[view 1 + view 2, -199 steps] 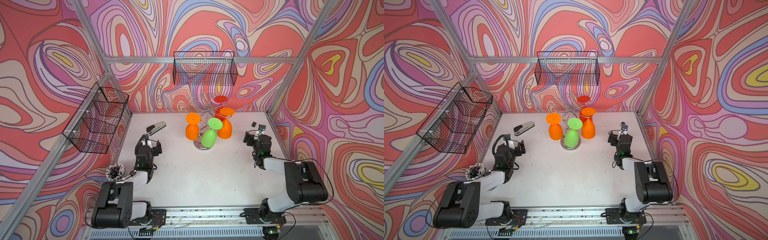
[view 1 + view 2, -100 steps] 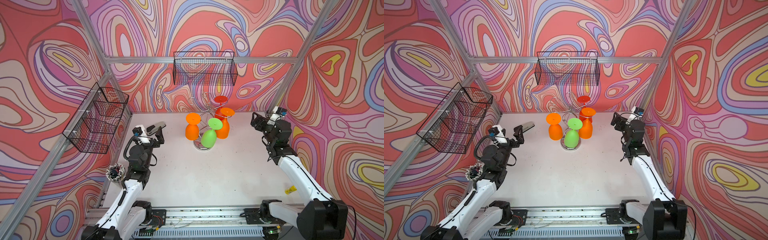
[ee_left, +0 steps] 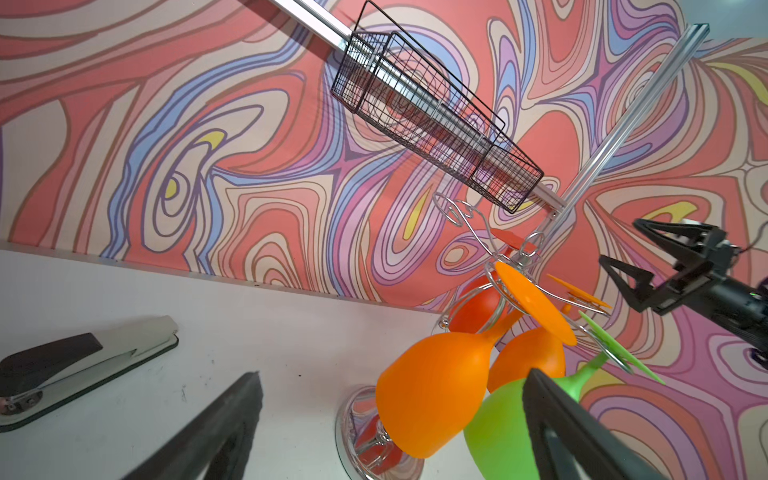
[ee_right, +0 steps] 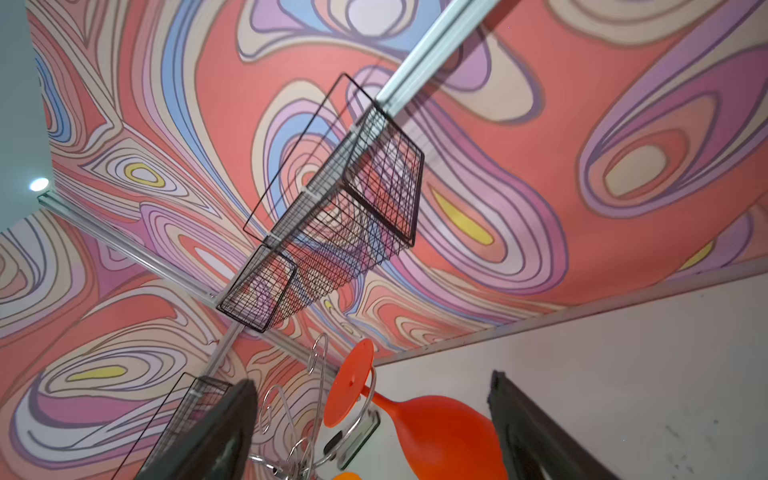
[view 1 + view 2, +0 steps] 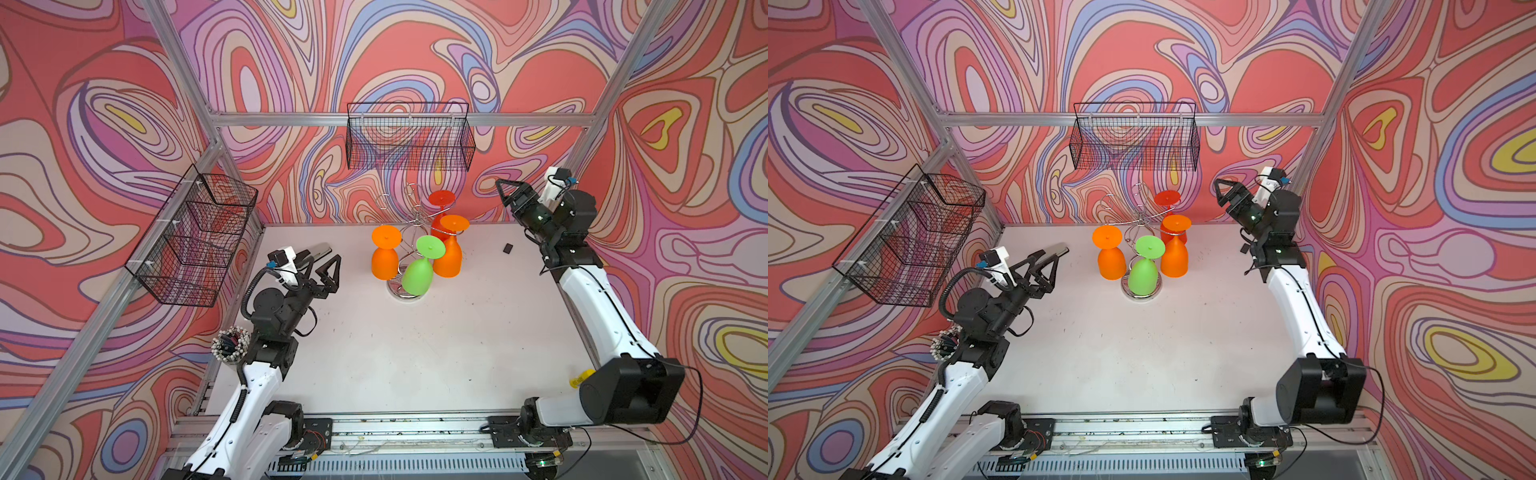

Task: Take the wine glass off the wine glass rack
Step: 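Raise the right gripper and reach toward the red glass on the rack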

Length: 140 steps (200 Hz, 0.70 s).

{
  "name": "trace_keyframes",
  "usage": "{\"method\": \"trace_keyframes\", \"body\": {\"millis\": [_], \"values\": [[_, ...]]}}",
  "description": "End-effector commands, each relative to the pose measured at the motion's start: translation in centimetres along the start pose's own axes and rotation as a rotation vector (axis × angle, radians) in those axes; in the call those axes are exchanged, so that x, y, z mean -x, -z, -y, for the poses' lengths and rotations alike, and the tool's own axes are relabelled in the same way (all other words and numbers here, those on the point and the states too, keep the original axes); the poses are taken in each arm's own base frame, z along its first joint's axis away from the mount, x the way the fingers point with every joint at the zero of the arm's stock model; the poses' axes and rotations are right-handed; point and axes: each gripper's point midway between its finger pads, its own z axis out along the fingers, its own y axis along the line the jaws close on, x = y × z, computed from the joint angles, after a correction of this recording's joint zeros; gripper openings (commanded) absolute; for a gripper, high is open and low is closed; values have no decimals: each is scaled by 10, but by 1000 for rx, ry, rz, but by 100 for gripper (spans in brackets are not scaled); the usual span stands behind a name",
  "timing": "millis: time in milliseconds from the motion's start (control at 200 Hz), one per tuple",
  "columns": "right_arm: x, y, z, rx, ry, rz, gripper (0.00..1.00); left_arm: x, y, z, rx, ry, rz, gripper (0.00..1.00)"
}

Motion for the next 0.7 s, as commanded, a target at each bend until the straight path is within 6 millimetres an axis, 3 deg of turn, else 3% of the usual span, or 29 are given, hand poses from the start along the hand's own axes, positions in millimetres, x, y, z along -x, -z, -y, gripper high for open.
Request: {"method": "trace_keyframes", "body": {"millis": [0, 165, 361, 696], "values": [[-12, -13, -13, 120, -137, -112, 88, 5, 2, 13, -48, 16, -8, 97], [-10, -26, -13, 145, -156, -130, 86, -1, -5, 15, -67, 22, -56, 97], [-9, -37, -14, 146, -141, -155, 77, -3, -7, 17, -82, 20, -63, 97], [-38, -61, -9, 115, -127, -231, 74, 2, -7, 20, -92, 9, -55, 99]]}}
